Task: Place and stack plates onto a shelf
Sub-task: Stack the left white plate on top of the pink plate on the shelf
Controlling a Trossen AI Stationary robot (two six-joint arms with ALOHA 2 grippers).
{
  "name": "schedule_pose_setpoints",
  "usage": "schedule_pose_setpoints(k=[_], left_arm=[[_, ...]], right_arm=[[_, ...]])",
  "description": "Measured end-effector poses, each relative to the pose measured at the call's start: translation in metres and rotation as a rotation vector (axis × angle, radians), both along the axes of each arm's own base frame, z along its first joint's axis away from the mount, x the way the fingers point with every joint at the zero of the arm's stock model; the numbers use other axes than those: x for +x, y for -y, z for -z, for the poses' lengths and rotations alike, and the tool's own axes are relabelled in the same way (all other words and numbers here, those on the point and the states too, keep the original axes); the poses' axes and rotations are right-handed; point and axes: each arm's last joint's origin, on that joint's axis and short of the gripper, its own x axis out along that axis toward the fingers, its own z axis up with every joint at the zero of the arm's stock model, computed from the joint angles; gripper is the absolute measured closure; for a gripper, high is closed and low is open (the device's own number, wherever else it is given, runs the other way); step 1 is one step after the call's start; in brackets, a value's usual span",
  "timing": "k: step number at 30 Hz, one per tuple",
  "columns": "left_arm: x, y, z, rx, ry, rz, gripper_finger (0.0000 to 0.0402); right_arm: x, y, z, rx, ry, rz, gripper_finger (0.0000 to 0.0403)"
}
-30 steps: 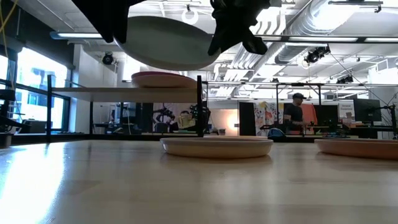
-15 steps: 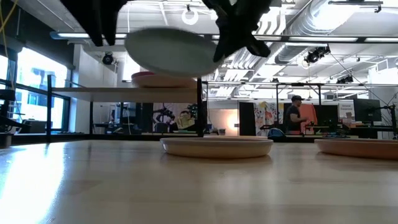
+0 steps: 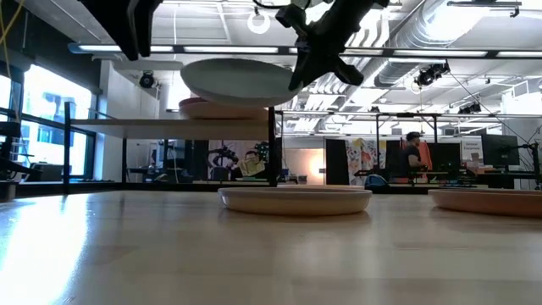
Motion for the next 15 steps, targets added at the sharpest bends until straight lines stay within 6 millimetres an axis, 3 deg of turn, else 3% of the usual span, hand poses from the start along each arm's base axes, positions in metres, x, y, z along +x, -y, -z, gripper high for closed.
schedule_pose_setpoints(k=[15], left_arm=[[-0.003,-0.045,-0.02,0.018,0.118,-0.175,0.0257]], right_arm=[[-0.009,0.087,-0.024,-0.155,0.295,0.013,0.0403]])
